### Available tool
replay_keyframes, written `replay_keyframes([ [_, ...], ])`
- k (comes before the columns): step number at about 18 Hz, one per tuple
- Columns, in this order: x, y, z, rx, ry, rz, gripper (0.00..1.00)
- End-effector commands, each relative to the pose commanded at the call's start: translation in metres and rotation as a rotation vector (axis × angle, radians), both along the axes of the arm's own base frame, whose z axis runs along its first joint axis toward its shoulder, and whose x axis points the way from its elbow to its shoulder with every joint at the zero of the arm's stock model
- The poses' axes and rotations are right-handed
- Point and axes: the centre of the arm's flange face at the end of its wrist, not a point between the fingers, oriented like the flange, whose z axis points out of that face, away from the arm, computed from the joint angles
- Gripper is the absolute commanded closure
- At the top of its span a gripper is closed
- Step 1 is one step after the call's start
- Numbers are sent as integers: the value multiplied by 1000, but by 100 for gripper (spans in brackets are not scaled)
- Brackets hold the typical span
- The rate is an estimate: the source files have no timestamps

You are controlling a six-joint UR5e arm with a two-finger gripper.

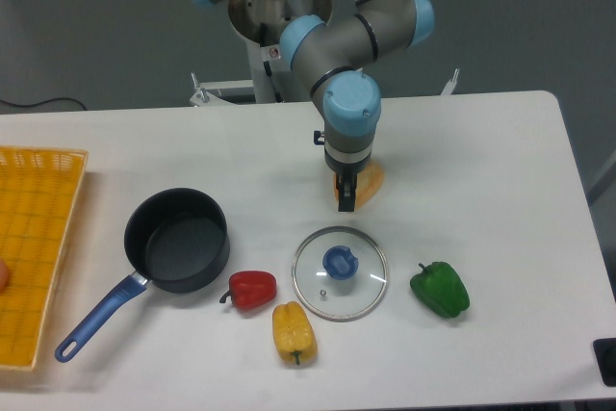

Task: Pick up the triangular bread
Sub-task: 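Lower the gripper onto the triangular bread and close on it, then lift the triangular bread slightly and adjust the grip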

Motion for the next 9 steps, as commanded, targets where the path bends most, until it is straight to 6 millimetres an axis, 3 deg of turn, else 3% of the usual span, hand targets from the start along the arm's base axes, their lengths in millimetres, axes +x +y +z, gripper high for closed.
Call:
replay_keyframes([
  [9, -5, -8, 0, 2, -3, -9, 0],
])
